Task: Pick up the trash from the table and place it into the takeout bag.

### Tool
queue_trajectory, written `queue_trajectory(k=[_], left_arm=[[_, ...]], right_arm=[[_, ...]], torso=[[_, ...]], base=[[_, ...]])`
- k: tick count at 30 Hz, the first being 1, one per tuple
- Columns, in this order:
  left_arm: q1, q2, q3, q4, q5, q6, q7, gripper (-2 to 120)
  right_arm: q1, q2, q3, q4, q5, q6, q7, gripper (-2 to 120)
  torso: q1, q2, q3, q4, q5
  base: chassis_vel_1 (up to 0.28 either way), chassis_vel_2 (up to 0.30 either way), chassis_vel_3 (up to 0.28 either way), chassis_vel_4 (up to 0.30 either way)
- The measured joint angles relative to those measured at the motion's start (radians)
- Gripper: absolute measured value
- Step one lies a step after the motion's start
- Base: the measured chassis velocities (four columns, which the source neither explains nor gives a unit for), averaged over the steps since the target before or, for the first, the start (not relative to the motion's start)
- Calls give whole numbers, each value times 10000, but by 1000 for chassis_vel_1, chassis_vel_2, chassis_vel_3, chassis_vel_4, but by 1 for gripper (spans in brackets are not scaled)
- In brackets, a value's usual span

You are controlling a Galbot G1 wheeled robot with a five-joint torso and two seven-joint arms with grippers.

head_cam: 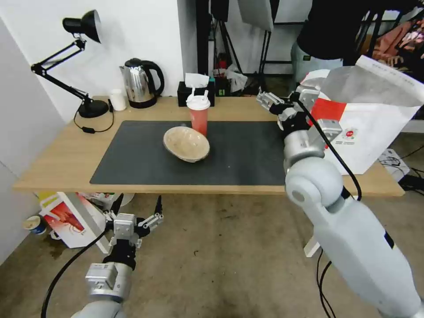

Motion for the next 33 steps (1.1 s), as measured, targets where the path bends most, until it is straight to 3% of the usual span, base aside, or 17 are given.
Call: queue_trajectory(k=[7,15,24,33], left_arm=[[0,0,0,0,0,0,0,100],[0,0,0,0,0,0,0,100],[0,0,0,0,0,0,0,100],[0,0,0,0,0,0,0,100]], right_arm=[[-1170,180,680,768,-796,262,-611,100],[-3859,642,1399,1666,-2570,1753,-2160,100],[-4886,260,1637,1529,-2938,2588,-2771,100],[-5941,372,1437,1278,-3685,3754,-3103,100]], torso=[[0,0,0,-1,1],[0,1,0,-2,0],[0,1,0,1,1],[0,1,-1,-1,0]], base=[[0,0,0,0],[0,0,0,0],[0,0,0,0],[0,0,0,0]])
